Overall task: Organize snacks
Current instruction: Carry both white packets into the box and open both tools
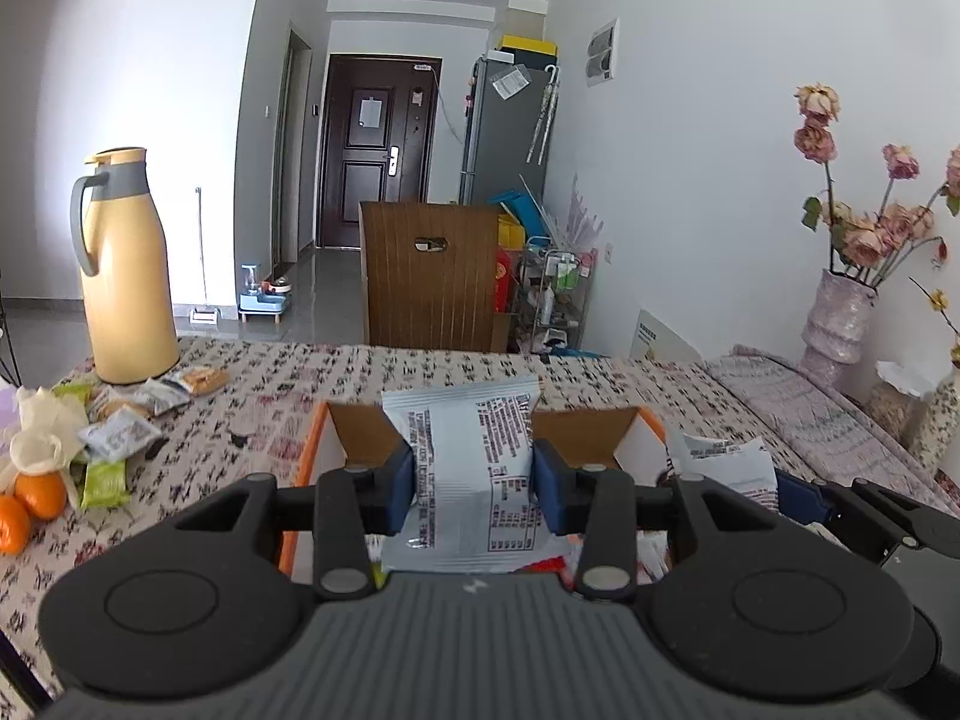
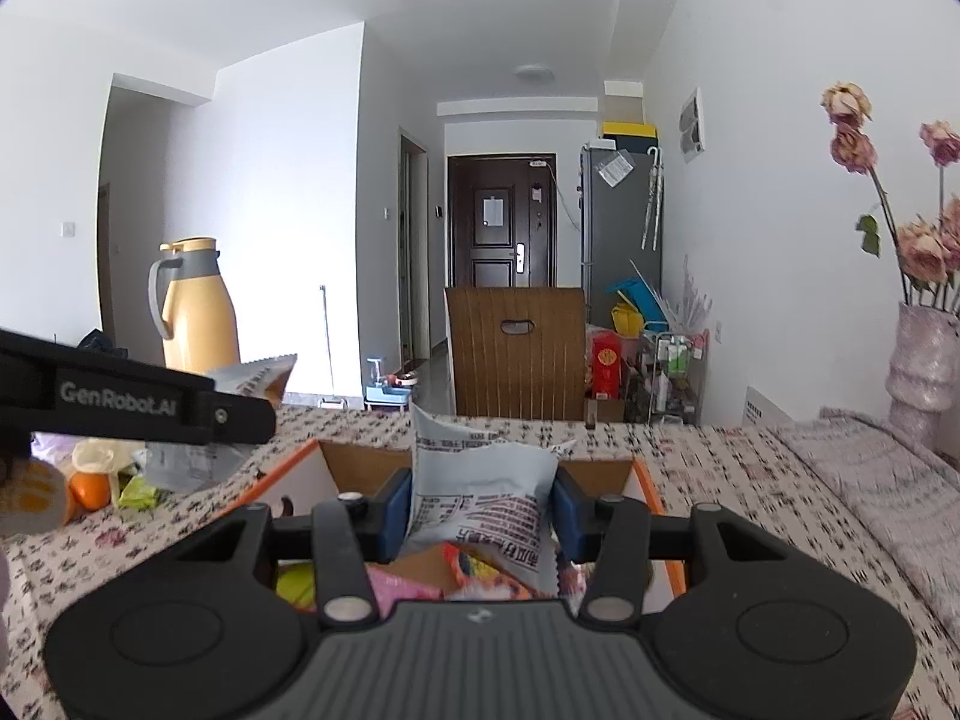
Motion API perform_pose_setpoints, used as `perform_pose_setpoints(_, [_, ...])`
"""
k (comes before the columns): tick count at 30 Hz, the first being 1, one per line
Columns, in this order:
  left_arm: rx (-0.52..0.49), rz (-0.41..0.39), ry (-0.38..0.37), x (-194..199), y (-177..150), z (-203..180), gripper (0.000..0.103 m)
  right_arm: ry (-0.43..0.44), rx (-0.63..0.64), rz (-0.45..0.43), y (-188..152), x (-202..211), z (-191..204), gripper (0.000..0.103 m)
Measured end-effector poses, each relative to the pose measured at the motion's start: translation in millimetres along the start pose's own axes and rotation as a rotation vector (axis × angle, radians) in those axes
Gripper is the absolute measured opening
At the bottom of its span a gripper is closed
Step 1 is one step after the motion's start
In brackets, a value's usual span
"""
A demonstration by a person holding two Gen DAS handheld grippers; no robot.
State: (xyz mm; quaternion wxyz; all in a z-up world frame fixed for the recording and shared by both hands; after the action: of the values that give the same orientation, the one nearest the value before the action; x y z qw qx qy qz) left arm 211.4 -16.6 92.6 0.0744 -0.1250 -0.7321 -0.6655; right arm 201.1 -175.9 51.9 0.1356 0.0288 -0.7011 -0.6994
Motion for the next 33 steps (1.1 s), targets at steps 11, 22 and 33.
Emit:
perform_pose_setpoints(11, [0.035,0.023,0.039,-59.8,8.4,17.4,0.041,-0.012,0.008,0.024,6.0,-65.6,1.8,0.047])
perform_pose_setpoints(22, [0.073,0.126,0.067,-106.2,-32.1,43.7,0.041,-0.019,-0.001,0.125,-31.5,-106.1,-0.8,0.047])
perform_pose_setpoints(33, [0.061,0.096,0.079,-97.9,-33.6,41.1,0.100,-0.062,-0.001,0.182,-37.6,-101.5,-4.3,0.093])
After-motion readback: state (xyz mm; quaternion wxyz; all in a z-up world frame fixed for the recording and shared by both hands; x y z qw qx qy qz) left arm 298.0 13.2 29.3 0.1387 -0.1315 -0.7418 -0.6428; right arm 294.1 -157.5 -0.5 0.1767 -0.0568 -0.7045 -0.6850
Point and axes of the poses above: each gripper's, at about its wrist camera, not at the fingertips, and x roughly against the way its jaws point, z to its left, y to its top, the point moved 1 cm from there along -x, roughly the way its jaws point, and after that the axes turned 8 degrees about -z, right-handed, at the moved point
